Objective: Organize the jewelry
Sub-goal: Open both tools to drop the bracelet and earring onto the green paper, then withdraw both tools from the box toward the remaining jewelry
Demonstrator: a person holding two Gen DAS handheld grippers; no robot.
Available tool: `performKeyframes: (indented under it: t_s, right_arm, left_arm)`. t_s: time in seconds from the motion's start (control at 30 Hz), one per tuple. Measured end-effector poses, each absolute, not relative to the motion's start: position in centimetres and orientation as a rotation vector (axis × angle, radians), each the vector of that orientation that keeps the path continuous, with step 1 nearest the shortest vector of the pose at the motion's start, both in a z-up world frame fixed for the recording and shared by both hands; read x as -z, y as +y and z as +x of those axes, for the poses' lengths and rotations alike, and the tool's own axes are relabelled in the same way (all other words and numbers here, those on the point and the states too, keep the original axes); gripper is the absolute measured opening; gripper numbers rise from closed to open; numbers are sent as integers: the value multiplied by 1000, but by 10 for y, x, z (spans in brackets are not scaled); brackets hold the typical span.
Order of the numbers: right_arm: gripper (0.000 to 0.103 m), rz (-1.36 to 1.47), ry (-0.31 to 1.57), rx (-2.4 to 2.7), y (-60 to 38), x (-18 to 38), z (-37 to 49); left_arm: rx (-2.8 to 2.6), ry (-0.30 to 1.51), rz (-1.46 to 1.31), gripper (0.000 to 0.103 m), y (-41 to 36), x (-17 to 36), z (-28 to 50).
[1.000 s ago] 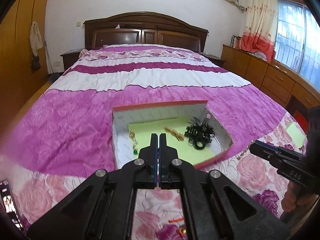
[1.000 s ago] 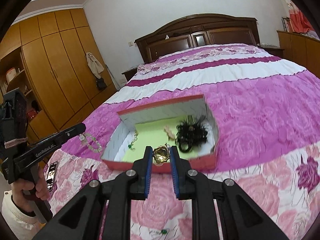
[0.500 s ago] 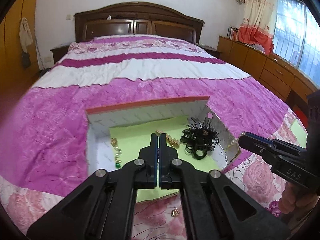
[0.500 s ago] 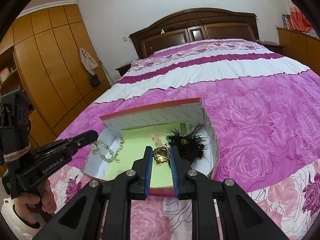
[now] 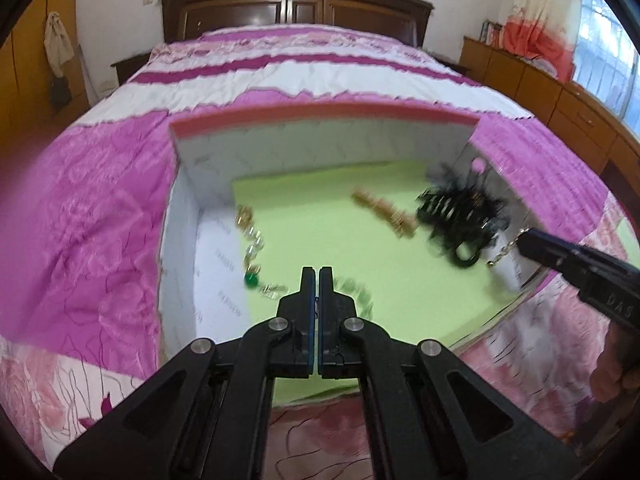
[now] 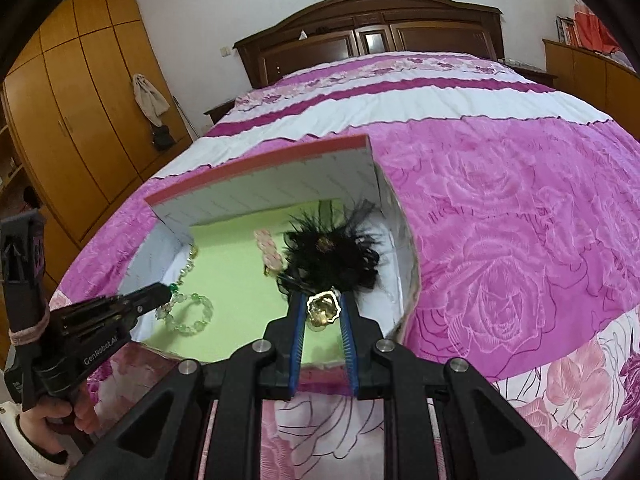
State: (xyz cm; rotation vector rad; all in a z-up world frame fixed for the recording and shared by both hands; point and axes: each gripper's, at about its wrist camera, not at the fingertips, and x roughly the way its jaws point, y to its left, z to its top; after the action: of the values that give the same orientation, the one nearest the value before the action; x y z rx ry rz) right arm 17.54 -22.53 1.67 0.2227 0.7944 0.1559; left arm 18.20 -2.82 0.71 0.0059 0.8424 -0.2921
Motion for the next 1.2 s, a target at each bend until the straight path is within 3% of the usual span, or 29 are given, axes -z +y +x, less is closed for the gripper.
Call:
performKeyframes:
  t_s: [0.23, 0.37, 0.43, 0.57, 1.2]
  right_arm:
    - [22, 215, 785, -159, -224, -17, 173]
    - [33, 239, 767, -177, -226, -21, 168]
    - [36, 247, 755, -178, -227, -24, 166]
    - [36, 265, 728, -179, -230, -33, 158]
    - [38, 300, 684, -123, -255, -55, 109]
  left_arm:
    - [268, 880, -32, 0, -21, 2, 181]
    - [252, 878, -22, 1, -23, -1, 179]
    - [249, 870, -23, 9, -22, -3, 175]
    - [248, 852, -37, 20, -21, -10, 165]
    - [328, 841, -34, 23, -39, -26, 116]
